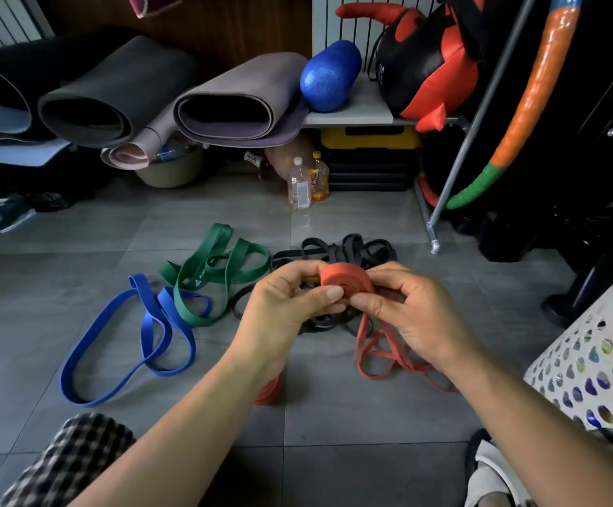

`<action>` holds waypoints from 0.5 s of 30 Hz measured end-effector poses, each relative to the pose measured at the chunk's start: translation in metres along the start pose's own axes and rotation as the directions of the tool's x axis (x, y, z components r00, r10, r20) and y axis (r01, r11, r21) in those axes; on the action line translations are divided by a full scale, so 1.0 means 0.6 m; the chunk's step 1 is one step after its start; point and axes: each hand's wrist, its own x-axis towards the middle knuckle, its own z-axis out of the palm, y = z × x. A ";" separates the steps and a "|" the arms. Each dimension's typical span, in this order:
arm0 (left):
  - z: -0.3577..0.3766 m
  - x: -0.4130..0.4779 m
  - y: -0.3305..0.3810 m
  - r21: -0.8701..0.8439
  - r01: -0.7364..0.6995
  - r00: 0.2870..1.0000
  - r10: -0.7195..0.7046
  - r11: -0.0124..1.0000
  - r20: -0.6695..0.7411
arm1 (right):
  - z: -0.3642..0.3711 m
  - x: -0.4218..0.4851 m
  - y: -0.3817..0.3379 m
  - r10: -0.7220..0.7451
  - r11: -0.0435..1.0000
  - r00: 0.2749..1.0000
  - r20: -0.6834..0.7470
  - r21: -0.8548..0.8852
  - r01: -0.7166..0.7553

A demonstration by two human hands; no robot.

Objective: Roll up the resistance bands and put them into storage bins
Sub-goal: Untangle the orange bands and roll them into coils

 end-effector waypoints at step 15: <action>-0.030 -0.001 -0.004 0.778 -0.209 0.977 0.166 0.593 0.136 | 0.009 0.001 0.029 -0.127 0.846 0.984 0.123 -0.504 0.172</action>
